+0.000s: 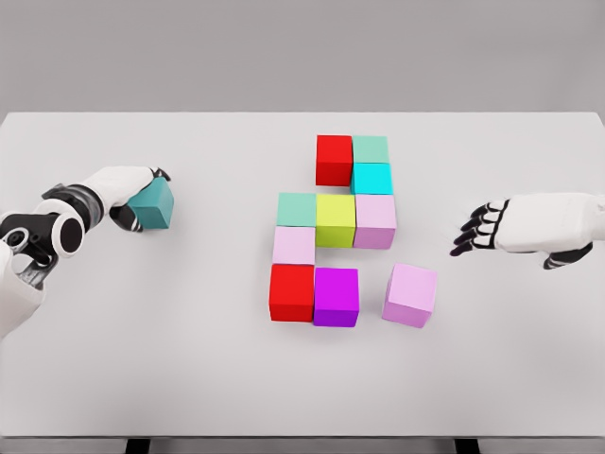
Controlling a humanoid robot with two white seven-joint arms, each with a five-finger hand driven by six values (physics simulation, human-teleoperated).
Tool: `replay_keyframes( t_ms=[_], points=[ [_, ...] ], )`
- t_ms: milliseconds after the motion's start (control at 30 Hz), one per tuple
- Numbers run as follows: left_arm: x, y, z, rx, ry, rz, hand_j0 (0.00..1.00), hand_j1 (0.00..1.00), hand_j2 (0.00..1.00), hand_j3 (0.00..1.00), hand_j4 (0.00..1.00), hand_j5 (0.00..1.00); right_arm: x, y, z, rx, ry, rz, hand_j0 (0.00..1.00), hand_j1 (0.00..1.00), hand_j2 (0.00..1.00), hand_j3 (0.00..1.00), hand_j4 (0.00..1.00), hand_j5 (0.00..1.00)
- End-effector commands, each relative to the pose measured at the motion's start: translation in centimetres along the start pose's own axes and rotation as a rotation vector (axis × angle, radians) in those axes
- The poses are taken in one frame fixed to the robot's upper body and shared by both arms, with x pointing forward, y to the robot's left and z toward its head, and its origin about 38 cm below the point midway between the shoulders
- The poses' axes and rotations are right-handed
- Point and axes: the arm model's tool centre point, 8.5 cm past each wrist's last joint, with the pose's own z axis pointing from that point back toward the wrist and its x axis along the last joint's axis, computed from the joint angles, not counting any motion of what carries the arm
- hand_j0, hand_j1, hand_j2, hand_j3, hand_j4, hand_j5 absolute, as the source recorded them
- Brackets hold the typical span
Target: Assemble the squares on the desktop into the number 2
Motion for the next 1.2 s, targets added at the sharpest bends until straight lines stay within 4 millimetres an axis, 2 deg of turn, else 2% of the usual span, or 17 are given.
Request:
replay_keyframes(
  t_ms=[0, 100, 233, 600, 767, 833, 967, 1167],
  points=[
    [-0.1, 0.0, 0.0, 0.0, 0.004, 0.002, 0.77, 0.77, 0.77, 0.77, 0.77, 0.77, -0.1, 1.7, 0.2, 0.045, 0.007, -0.033, 1.0, 1.0, 1.0, 1.0, 1.0, 1.0],
    [-0.1, 0.1, 0.0, 0.003, 0.004, 0.005, 0.73, 0.73, 0.73, 0.73, 0.73, 0.73, 0.8, 4.1, -1.2, 0.129, -0.026, -0.032, 1.0, 1.0, 1.0, 1.0, 1.0, 1.0],
    [0.0, 0.2, -0.1, 0.005, 0.023, 0.032, 0.7, 0.7, 0.7, 0.7, 0.7, 0.7, 1.1, 5.0, -1.7, 0.161, -0.033, -0.027, 1.0, 1.0, 1.0, 1.0, 1.0, 1.0],
    [0.4, 0.9, -0.1, 0.021, 0.009, 0.054, 0.55, 0.55, 0.55, 0.55, 0.55, 0.55, 1.5, 3.3, -3.2, 0.121, -0.065, 0.007, 1.0, 1.0, 1.0, 1.0, 1.0, 1.0],
    [0.7, 1.1, -0.1, 0.028, 0.002, 0.062, 0.53, 0.53, 0.53, 0.53, 0.53, 0.53, 1.7, 2.8, -3.8, 0.112, -0.078, 0.02, 1.0, 1.0, 1.0, 1.0, 1.0, 1.0],
    [1.7, 1.9, -0.3, 0.046, -0.018, 0.067, 0.51, 0.51, 0.51, 0.51, 0.51, 0.51, 1.7, 2.8, -3.8, 0.113, -0.076, 0.021, 1.0, 1.0, 1.0, 1.0, 1.0, 1.0],
    [1.9, 2.4, -0.9, 0.047, -0.015, 0.085, 0.5, 0.5, 0.5, 0.5, 0.5, 0.5, 1.9, 2.0, -4.5, 0.098, -0.091, 0.036, 1.0, 1.0, 1.0, 1.0, 1.0, 1.0],
    [3.8, 3.4, -1.9, 0.057, -0.043, 0.109, 0.49, 0.49, 0.49, 0.49, 0.49, 0.49, 2.7, 0.9, -5.0, 0.081, -0.112, 0.078, 1.0, 1.0, 1.0, 1.0, 1.0, 1.0]
  ],
)
